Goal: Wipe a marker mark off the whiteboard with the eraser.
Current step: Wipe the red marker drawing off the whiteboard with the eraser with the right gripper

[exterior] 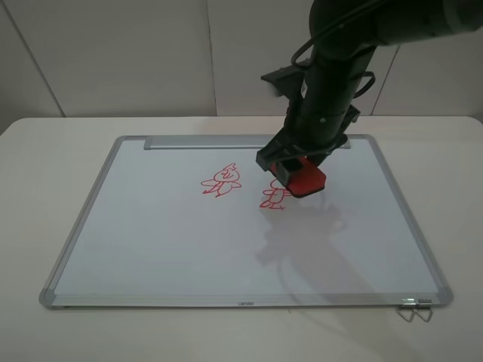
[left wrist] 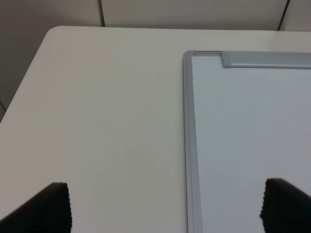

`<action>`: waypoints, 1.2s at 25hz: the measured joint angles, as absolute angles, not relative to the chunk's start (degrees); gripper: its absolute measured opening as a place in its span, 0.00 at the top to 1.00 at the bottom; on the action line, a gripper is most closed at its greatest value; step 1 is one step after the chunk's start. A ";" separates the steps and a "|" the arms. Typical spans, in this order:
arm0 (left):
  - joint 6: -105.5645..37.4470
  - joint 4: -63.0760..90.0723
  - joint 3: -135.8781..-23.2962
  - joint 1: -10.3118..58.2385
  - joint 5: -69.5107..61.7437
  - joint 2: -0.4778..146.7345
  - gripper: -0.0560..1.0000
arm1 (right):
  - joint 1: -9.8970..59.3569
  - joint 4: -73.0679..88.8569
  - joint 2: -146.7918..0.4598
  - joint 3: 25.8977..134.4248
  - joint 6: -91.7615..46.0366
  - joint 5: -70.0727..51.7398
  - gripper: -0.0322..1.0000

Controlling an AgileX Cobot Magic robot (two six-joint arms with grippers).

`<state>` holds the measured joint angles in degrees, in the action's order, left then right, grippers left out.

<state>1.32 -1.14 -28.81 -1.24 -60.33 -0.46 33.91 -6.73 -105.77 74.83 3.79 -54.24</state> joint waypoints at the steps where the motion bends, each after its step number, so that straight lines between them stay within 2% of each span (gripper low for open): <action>1: 1.32 -1.14 -28.81 -1.24 -60.33 -0.46 0.21 | 36.34 -6.50 -105.18 74.83 3.99 -54.55 0.48; 7: 1.32 -1.14 -28.81 -1.24 -60.33 -0.46 0.21 | 48.20 -6.29 -103.68 74.79 6.34 -55.71 0.48; 12: 1.32 -1.14 -28.81 -1.24 -60.33 -0.46 0.21 | 53.44 -6.29 -103.68 74.79 7.62 -55.71 0.48; 30: 1.32 -1.14 -28.81 -1.24 -60.33 -0.46 0.21 | 55.45 -7.83 -103.68 74.79 8.54 -54.04 0.48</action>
